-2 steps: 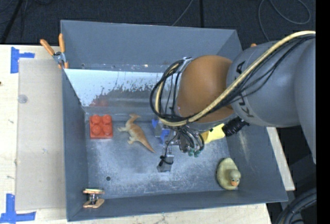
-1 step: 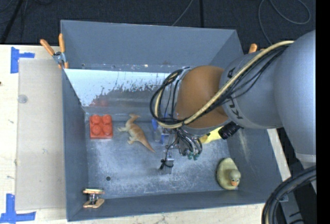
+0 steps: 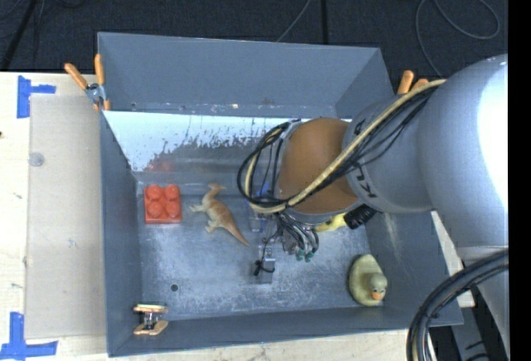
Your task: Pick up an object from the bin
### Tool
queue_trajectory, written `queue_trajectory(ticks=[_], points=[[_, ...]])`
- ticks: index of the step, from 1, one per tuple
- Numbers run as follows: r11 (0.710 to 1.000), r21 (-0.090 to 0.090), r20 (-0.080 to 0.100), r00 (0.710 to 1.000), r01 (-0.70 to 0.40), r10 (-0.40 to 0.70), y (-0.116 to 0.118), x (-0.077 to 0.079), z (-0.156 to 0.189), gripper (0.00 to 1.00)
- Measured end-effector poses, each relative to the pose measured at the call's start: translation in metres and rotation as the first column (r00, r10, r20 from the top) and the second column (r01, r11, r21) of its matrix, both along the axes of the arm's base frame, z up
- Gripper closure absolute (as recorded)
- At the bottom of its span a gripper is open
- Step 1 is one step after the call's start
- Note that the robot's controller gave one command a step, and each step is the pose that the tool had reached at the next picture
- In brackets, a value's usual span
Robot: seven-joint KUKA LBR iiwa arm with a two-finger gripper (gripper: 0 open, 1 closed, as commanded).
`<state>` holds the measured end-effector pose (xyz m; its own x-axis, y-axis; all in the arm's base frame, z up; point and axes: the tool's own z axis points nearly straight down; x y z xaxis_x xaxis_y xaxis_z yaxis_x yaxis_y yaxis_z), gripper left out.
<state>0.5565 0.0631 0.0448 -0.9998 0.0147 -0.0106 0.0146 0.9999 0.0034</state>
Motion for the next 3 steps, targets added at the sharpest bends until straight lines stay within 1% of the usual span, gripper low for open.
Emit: queue_trajectory(ticks=[1, 2, 3], points=[[1.000, 0.000, -0.002, 1.000, 0.001, -0.001, 0.004, -0.004, 0.015, 0.00], [1.000, 0.001, -0.008, 1.000, -0.030, 0.030, -0.023, -0.007, 0.067, 0.00], [1.000, -0.002, 0.005, 1.000, -0.031, 0.031, -0.040, -0.002, 0.084, 0.00]])
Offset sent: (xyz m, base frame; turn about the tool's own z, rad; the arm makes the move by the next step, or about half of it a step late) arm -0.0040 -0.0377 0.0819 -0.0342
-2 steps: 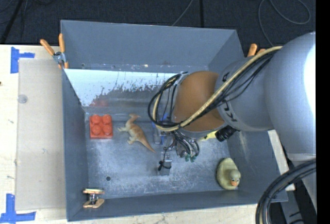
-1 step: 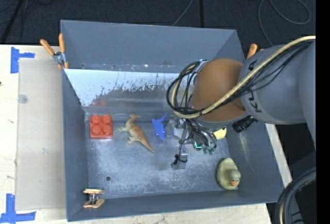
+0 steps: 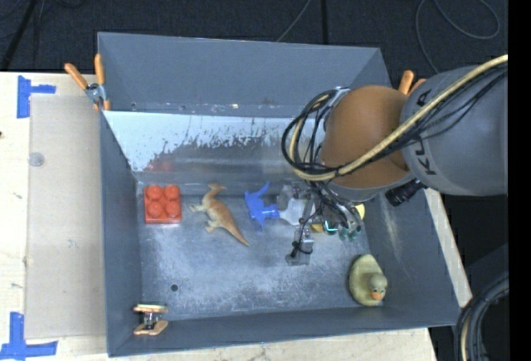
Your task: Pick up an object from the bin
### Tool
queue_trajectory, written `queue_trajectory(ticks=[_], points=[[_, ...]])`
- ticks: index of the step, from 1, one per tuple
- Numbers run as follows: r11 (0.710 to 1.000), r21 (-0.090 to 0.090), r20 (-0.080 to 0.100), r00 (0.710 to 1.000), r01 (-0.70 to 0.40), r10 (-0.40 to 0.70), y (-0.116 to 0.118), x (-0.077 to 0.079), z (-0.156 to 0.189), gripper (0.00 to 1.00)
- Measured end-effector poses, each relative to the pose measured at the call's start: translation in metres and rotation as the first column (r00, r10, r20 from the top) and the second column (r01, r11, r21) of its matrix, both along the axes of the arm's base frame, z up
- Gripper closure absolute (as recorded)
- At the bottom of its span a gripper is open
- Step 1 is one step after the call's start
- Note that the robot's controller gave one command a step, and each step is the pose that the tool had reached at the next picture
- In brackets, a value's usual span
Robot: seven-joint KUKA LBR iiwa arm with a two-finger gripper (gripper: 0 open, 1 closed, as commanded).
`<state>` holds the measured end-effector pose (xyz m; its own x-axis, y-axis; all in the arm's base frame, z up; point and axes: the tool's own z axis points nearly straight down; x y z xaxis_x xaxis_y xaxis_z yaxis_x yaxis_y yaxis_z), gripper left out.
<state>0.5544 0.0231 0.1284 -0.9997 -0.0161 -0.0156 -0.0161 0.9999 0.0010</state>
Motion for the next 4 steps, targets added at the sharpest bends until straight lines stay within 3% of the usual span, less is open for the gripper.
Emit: queue_trajectory(ticks=[1, 2, 3, 4], points=[[1.000, 0.002, -0.007, 1.000, 0.004, -0.004, 0.003, 0.001, -0.003, 0.00], [1.000, 0.002, 0.000, 1.000, 0.000, 0.000, 0.013, 0.036, -0.025, 0.00], [0.960, 0.000, 0.004, 0.960, -0.280, 0.280, 0.019, 0.066, -0.055, 1.00], [0.960, 0.000, 0.004, 0.960, -0.279, 0.279, 0.019, 0.066, -0.055, 1.00]])
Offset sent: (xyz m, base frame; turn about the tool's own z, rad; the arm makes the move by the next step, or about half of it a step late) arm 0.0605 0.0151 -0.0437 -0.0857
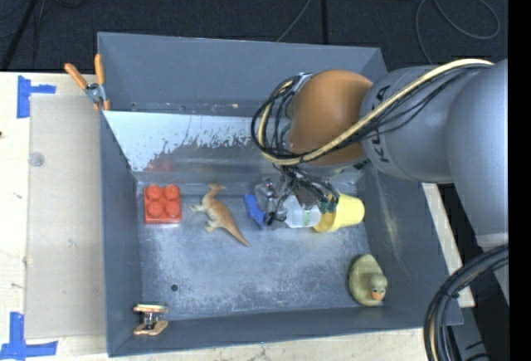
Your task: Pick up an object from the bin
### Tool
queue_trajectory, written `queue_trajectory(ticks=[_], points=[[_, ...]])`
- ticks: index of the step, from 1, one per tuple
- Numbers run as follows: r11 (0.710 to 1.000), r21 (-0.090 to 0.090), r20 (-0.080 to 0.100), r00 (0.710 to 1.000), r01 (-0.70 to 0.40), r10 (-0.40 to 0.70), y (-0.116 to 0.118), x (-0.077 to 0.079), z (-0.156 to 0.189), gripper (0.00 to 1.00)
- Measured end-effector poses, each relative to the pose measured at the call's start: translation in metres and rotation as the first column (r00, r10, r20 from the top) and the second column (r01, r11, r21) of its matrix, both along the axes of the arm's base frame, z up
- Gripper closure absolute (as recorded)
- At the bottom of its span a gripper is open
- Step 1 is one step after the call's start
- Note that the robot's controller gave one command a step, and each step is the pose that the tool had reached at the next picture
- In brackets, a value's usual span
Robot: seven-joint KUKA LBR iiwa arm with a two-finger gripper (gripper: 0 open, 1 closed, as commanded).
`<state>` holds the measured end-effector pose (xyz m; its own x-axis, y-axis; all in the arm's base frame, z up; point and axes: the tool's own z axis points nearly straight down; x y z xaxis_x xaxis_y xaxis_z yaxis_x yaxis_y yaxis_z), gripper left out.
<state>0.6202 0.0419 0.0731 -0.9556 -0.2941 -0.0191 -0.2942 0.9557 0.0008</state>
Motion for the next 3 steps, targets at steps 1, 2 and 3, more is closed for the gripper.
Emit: queue_trajectory(ticks=[1, 2, 3], points=[[1.000, -0.001, -0.013, 1.000, 0.024, -0.024, -0.003, -0.005, 0.042, 1.00], [0.997, 0.002, 0.003, 0.997, 0.074, -0.074, 0.010, -0.007, 0.078, 1.00], [0.996, 0.001, -0.011, 0.996, 0.094, -0.094, 0.010, -0.015, 0.128, 1.00]])
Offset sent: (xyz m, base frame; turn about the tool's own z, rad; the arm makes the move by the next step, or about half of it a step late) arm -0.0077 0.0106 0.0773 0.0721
